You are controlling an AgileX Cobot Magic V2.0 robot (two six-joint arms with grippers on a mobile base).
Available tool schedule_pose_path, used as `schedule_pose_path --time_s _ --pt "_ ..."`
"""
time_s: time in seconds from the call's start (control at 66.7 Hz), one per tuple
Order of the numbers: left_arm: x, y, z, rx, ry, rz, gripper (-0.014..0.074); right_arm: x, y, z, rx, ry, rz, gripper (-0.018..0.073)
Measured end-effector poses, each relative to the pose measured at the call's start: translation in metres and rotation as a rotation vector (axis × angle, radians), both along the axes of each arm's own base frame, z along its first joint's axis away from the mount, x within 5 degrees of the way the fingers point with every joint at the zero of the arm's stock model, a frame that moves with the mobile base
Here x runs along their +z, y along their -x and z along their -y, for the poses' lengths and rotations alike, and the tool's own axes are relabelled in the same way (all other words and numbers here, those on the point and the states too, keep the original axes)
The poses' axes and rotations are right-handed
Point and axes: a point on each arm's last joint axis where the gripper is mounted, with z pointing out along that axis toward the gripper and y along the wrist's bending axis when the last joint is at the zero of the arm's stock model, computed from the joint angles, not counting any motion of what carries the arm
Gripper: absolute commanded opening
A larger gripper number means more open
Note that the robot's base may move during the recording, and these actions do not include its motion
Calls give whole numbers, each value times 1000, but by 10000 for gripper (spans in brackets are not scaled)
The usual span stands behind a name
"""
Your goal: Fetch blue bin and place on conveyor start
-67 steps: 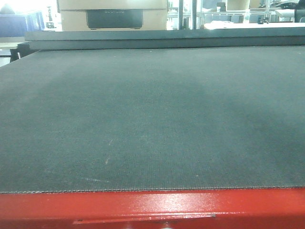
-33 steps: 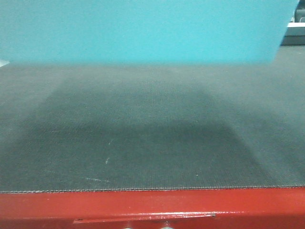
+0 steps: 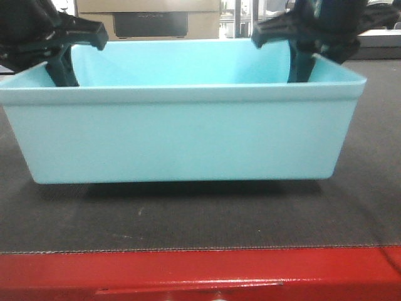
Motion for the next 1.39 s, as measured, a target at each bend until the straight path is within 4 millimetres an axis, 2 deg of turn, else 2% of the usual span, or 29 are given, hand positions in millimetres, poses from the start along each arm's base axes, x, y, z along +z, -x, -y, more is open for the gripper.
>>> schedule_pose_path --time_s 0.045,0.12,0.135,0.195,0.21,0.255,0.3,0.33,0.345,0.51,0.675,0.81,0.93,0.975,1.035,1.095,1.245,1.29,1.395 --pt "-2 -2 -1 5 0 -1 -85 -6 -2 -1 -1 -1 -12 -29" --pt "-2 -3 -3 10 2 2 14 -11 -5 -2 1 0 -19 119" --pt "-2 -4 -3 11 4 5 55 -11 -5 -2 1 1 -21 198" --pt "-2 -5 -3 10 14 17 206 -12 -5 -3 5 -7 -21 387" --pt "-1 -5 -3 10 19 20 225 -12 -5 -5 6 -11 -20 426" --pt "-1 -6 -1 6 36 24 377 -12 -5 -8 10 -33 -12 522" --pt "-1 -5 2 5 59 28 514 -11 -6 -12 14 -53 -1 579" --pt "-1 -5 4 5 70 29 619 -10 -6 -13 17 -62 5 571" --pt "-1 -5 5 4 76 29 629 -10 -5 -14 17 -68 6 567" --pt "0 -3 5 11 84 12 506 -1 -2 -16 21 -90 28 497" --pt "18 7 1 12 97 48 490 29 4 -11 18 -120 108 477" --pt "43 18 -7 15 122 121 484 61 11 4 -10 -154 199 476" --pt "63 24 -31 64 125 189 444 79 16 27 -66 -165 253 459" --pt "69 26 -42 83 114 208 414 84 17 38 -96 -164 266 424" --pt "76 29 -59 108 87 226 320 89 19 51 -132 -159 269 360" --pt "79 32 -73 124 50 223 220 93 21 65 -174 -152 268 258" --pt "79 40 -101 170 -12 186 -116 88 29 88 -224 -100 243 -49" --pt "74 42 -107 180 -18 168 -111 84 32 92 -229 -78 233 -161" --pt "59 49 -114 193 -29 126 -111 66 42 96 -224 -32 198 -162"
